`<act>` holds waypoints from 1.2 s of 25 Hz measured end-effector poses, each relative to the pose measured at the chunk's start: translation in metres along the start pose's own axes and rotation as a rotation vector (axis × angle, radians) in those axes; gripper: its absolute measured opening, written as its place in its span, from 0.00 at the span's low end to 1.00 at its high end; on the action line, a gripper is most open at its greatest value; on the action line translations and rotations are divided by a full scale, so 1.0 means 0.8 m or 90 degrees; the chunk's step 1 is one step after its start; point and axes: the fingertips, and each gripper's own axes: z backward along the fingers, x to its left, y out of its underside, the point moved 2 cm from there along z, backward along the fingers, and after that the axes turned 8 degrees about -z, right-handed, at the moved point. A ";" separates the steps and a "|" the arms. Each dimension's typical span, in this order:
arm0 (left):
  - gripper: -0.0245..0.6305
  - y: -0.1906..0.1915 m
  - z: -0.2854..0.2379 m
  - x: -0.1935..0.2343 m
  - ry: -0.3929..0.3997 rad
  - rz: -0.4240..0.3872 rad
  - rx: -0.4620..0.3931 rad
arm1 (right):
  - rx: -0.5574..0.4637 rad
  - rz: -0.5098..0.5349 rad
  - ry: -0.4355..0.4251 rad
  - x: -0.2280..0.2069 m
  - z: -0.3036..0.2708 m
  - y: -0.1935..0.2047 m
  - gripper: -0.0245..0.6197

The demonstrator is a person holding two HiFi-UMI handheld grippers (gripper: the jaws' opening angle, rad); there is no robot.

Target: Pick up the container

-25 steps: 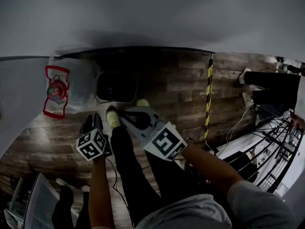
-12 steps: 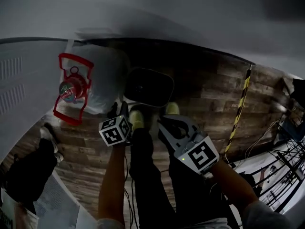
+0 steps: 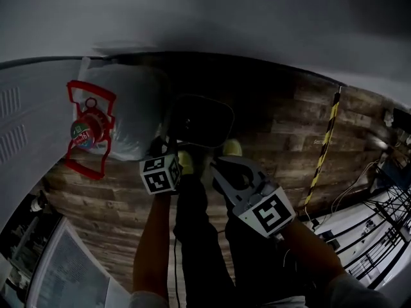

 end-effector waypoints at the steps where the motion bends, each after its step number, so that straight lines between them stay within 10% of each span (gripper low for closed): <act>1: 0.23 -0.001 0.004 -0.010 0.008 -0.021 0.002 | 0.001 0.002 0.000 0.000 0.003 -0.001 0.09; 7: 0.18 -0.034 -0.005 -0.072 0.054 -0.153 -0.006 | 0.005 0.011 0.007 0.000 0.022 -0.002 0.09; 30: 0.06 -0.024 -0.016 -0.129 0.077 -0.194 0.183 | -0.009 -0.030 0.040 -0.004 0.108 -0.018 0.09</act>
